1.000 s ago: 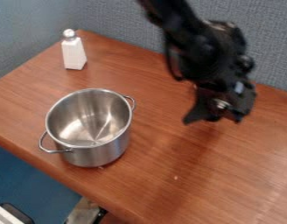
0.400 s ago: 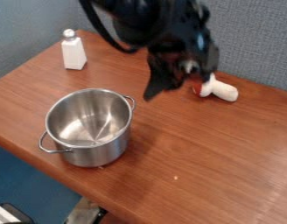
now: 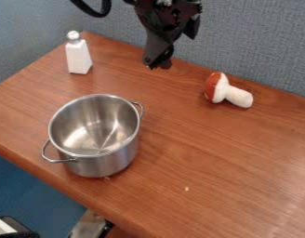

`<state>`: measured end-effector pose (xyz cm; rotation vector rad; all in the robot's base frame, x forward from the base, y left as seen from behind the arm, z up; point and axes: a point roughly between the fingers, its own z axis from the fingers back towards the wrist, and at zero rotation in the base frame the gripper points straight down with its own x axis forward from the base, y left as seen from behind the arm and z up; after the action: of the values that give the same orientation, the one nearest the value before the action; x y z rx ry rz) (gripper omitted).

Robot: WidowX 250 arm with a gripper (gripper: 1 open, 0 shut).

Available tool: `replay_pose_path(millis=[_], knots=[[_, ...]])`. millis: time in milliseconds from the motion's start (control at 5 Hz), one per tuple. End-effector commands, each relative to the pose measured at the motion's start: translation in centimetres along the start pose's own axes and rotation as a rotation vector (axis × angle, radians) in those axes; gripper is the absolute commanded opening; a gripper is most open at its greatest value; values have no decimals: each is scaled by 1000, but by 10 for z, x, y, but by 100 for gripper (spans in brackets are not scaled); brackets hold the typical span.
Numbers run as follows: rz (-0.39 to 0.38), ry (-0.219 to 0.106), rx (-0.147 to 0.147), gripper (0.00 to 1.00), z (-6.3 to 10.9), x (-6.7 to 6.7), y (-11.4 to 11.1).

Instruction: Put the mushroom in the metal pot

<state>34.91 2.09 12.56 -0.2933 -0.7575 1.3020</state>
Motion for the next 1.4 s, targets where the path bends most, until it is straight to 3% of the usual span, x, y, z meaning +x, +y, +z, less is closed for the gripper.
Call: replay_pose_path(millis=[0,200,400,800,1000,1200], knots=[[27,-30,-18,100,-6,13,-6],[27,-52,-2,100,-17,19,-5],[44,-61,-14,100,-22,13,-7],[149,26,-78,100,-33,-12,-25],[237,36,-108,0,-47,-30,-32],[306,54,-115,0,-63,-47,-35]])
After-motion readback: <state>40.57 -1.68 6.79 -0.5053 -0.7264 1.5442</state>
